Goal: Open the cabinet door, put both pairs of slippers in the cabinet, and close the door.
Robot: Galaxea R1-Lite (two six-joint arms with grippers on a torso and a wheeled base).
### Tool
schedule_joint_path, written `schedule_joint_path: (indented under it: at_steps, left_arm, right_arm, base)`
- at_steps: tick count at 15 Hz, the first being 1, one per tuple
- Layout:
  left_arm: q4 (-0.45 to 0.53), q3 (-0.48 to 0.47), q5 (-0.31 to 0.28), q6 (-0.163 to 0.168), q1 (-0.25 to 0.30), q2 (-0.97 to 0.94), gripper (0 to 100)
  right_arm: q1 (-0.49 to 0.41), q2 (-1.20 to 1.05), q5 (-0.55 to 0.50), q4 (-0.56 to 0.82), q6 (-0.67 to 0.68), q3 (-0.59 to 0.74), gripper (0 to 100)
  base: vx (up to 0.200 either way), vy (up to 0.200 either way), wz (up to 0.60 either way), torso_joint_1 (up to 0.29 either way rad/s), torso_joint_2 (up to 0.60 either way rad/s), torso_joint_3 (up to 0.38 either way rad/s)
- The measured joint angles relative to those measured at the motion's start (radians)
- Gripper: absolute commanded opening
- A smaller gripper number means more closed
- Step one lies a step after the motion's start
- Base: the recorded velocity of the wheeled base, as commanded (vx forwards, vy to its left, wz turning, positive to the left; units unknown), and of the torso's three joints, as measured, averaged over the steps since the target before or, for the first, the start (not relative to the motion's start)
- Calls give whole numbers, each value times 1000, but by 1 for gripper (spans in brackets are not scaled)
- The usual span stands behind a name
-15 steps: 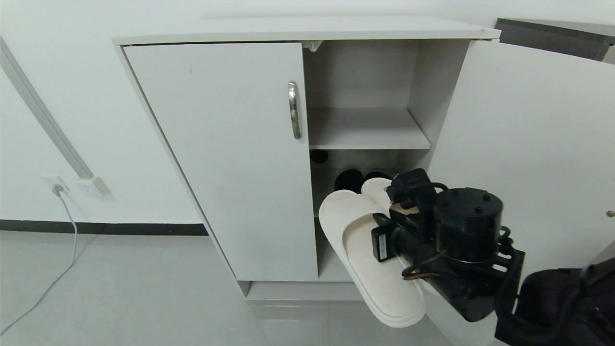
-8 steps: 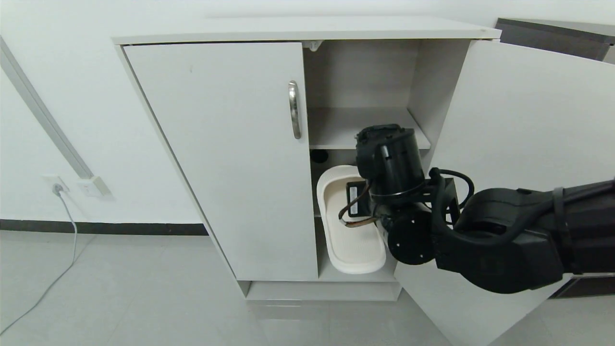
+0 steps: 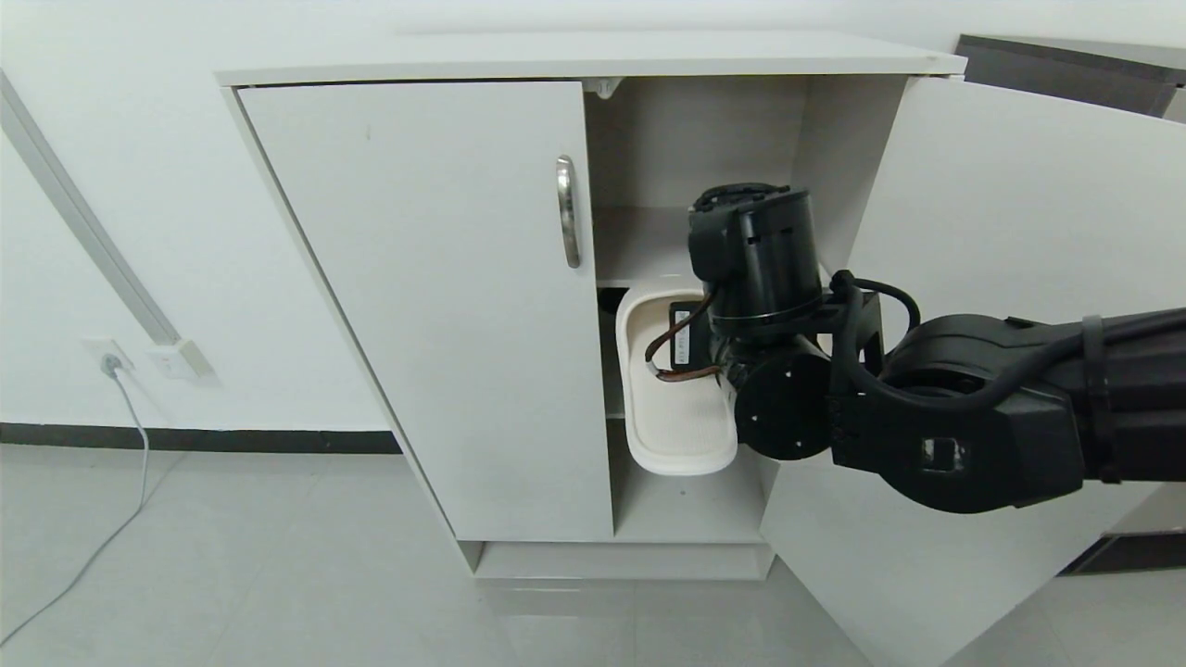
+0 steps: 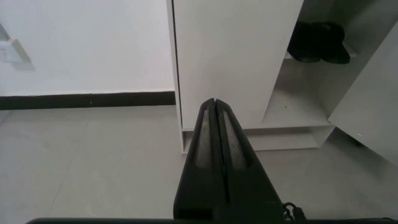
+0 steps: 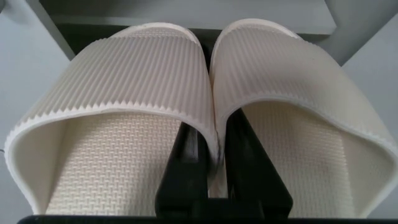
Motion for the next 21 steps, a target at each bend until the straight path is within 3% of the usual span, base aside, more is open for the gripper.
schedule_joint_path:
  at_steps: [14, 21]
  left_arm:
    - [0, 0, 1, 0, 0, 0, 0]
    - [0, 0, 3, -4, 0, 0, 0]
  right_arm:
    - [-13, 5, 0, -13, -20, 5, 0]
    - [-36, 9, 88, -39, -35, 0, 0]
  base:
    - [200, 0, 0, 4, 2, 4]
    - [0, 0, 0, 0, 0, 0]
